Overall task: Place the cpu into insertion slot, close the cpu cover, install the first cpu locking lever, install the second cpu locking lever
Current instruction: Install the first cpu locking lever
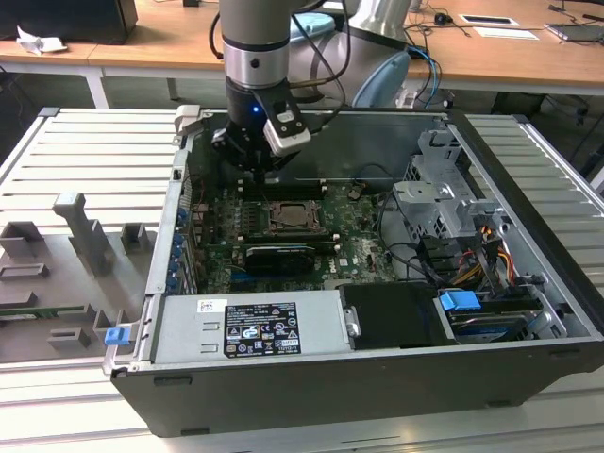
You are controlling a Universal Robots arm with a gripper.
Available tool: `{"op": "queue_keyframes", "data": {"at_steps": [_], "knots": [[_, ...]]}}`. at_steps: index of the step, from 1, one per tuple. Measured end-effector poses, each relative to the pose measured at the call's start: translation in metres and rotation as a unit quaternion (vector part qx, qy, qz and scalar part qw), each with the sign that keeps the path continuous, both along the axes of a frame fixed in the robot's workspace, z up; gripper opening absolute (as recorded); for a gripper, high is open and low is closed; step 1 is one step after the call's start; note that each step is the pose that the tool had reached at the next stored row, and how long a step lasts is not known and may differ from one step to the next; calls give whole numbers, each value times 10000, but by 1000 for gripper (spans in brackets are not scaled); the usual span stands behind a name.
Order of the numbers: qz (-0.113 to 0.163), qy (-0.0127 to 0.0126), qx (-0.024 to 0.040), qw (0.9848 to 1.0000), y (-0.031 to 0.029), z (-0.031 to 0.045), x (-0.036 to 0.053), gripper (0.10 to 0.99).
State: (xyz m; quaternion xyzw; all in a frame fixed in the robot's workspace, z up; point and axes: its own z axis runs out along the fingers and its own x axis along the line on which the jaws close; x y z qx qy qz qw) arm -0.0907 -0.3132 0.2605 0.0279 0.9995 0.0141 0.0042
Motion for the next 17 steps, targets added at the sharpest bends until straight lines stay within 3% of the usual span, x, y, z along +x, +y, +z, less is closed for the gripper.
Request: {"op": "queue_keyframes", "data": {"at_steps": [5, 17], "knots": [[149, 0, -1, 9999, 3, -16, -32, 106], [186, 0, 1, 9998, 52, -36, -125, 106]]}}
